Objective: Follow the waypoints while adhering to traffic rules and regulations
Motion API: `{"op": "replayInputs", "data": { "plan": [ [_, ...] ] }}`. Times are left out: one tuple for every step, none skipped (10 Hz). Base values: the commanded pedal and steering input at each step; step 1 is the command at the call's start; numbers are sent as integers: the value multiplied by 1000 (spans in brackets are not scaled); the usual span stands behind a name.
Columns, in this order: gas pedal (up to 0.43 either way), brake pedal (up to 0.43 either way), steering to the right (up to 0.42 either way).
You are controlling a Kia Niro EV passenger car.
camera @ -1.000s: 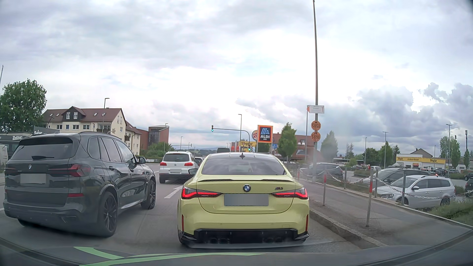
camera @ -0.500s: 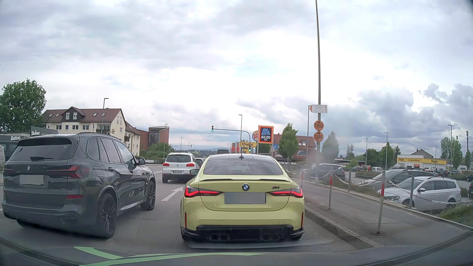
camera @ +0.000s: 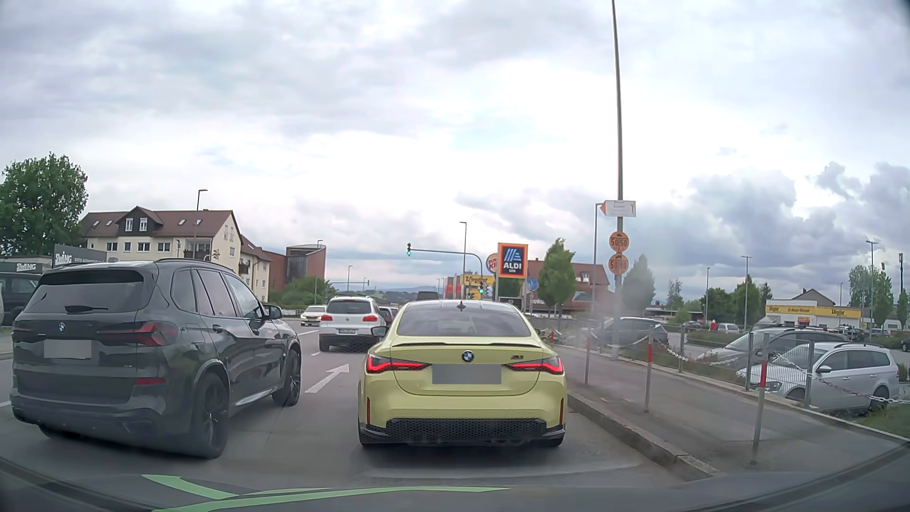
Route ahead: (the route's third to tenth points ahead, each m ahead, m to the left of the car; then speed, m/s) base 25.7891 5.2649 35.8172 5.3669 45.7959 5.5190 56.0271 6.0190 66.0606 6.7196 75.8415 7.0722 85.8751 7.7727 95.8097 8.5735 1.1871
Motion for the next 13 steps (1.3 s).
{"op": "replayInputs", "data": {
  "plan": [
    [157,0,-7],
    [189,0,-7],
    [220,0,-7],
    [228,0,-8],
    [240,0,-9],
    [248,0,-13],
    [248,0,-17],
    [248,0,-21],
    [248,0,-23],
    [248,0,-23],
    [248,0,-24],
    [248,0,-24],
    [248,0,-24]
  ]
}}
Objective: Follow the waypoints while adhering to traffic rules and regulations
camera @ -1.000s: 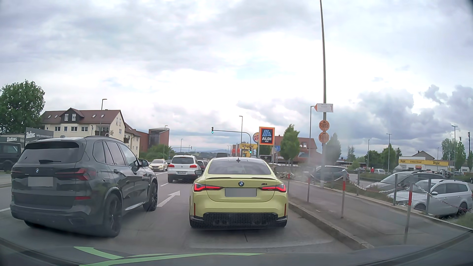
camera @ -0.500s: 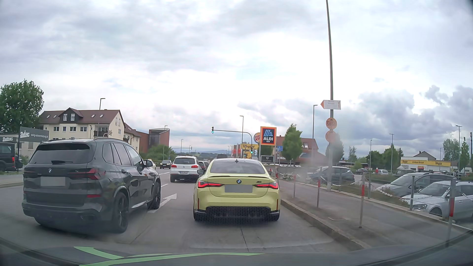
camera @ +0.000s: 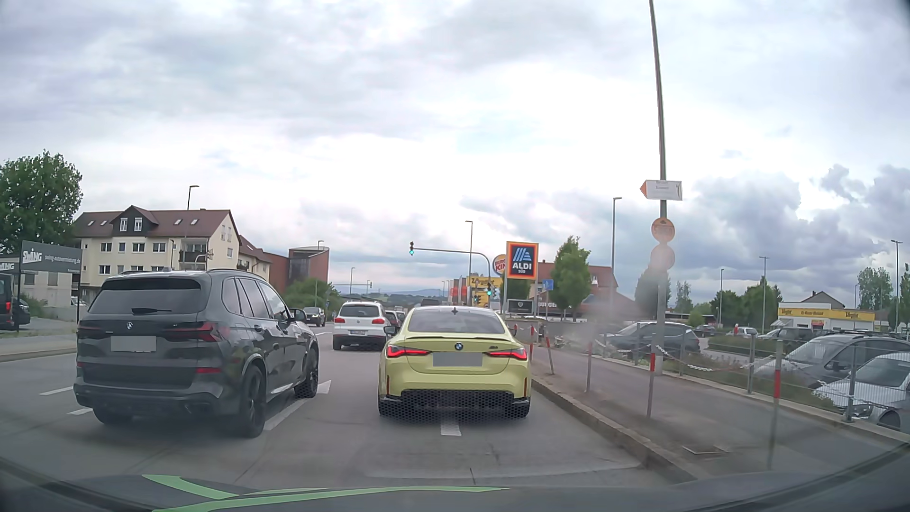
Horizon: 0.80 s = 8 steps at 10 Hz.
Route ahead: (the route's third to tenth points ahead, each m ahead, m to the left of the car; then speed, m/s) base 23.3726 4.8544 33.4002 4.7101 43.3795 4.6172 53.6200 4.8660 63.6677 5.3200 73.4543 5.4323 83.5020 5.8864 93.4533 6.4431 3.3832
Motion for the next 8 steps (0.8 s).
{"op": "replayInputs", "data": {
  "plan": [
    [248,0,-24],
    [248,0,-24],
    [248,0,-24],
    [248,0,-23],
    [248,0,-23],
    [248,0,-23],
    [240,0,-20],
    [240,0,-18]
  ]
}}
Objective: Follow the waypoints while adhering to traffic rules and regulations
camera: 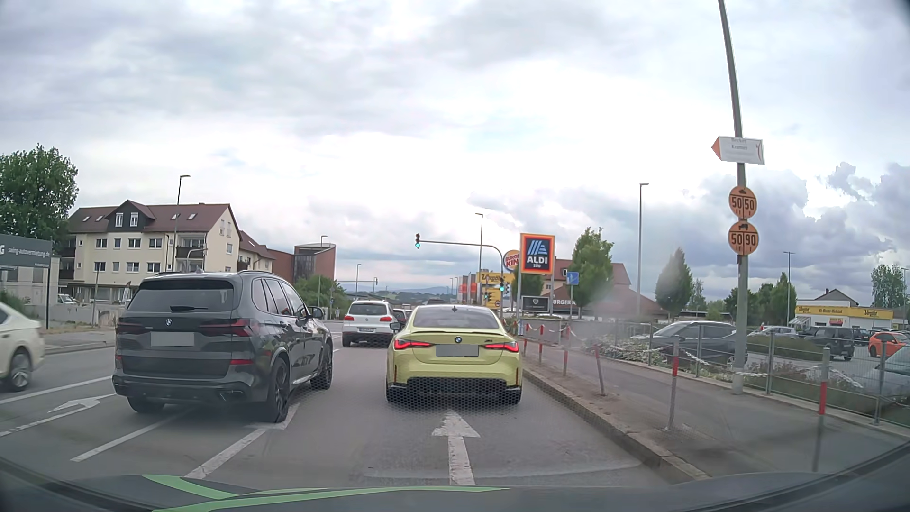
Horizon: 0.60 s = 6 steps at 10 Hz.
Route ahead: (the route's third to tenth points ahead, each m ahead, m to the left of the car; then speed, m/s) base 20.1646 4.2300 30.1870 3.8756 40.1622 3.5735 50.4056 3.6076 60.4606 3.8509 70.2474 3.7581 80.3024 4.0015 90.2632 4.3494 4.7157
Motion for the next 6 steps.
{"op": "replayInputs", "data": {
  "plan": [
    [228,0,-17],
    [189,0,-17],
    [189,0,-19],
    [177,0,-19],
    [177,0,-19],
    [177,0,-19]
  ]
}}
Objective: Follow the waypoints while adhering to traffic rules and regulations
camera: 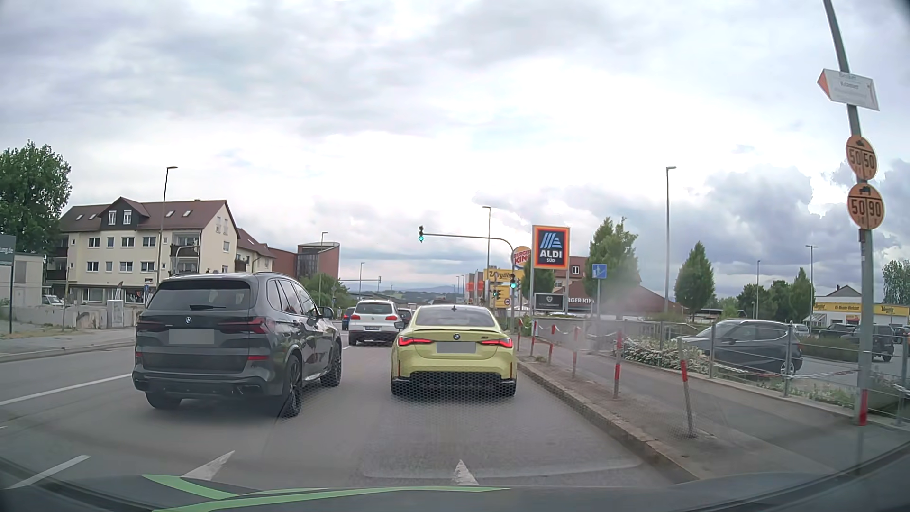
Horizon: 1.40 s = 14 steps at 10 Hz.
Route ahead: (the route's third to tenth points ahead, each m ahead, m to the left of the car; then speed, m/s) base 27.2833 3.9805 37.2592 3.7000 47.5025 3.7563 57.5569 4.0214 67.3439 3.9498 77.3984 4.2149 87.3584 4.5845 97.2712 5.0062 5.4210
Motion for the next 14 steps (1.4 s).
{"op": "replayInputs", "data": {
  "plan": [
    [177,0,-18],
    [177,0,-16],
    [177,0,-15],
    [177,0,-14],
    [177,0,-13],
    [177,0,-12],
    [177,0,-10],
    [177,0,-6],
    [177,0,-4],
    [169,0,-3],
    [157,0,-1],
    [157,0,0],
    [157,0,0],
    [157,0,0]
  ]
}}
